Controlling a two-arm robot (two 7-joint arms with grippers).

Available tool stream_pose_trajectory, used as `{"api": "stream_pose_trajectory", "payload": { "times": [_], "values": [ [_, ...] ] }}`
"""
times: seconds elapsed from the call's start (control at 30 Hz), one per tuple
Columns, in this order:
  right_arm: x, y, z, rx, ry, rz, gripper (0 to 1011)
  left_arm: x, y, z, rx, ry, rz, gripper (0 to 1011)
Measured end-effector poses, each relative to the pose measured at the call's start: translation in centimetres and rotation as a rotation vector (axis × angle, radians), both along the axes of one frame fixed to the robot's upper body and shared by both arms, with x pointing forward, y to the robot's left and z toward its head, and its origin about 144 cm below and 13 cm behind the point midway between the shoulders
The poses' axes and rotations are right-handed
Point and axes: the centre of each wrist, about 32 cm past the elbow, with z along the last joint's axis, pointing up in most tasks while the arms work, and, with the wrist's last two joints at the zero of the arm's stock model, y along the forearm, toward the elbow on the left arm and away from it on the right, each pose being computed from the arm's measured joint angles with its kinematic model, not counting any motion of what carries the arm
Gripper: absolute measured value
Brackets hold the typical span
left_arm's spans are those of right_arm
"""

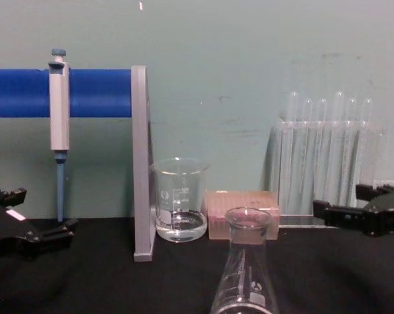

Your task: Grasp the erlenmeyer flask with one hand, shake it three times, then place it back.

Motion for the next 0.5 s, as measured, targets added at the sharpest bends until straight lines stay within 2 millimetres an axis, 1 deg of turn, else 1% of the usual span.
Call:
{"api": "stream_pose_trajectory", "payload": {
  "times": [0.1, 0.2, 0.5],
  "values": [
    [0.2, 0.4, -0.6, 0.004, 0.016, -0.035, 1000, 0.0, 0.0, 0.0, 0.000, 0.000, 0.000, 1001],
    [0.4, 0.8, -1.6, 0.007, 0.039, -0.077, 1000, 0.0, 0.0, 0.0, 0.000, 0.000, 0.000, 1001],
    [0.8, 1.1, -3.2, 0.011, 0.087, -0.113, 1000, 0.0, 0.0, 0.0, 0.000, 0.000, 0.000, 1001]
  ]
}}
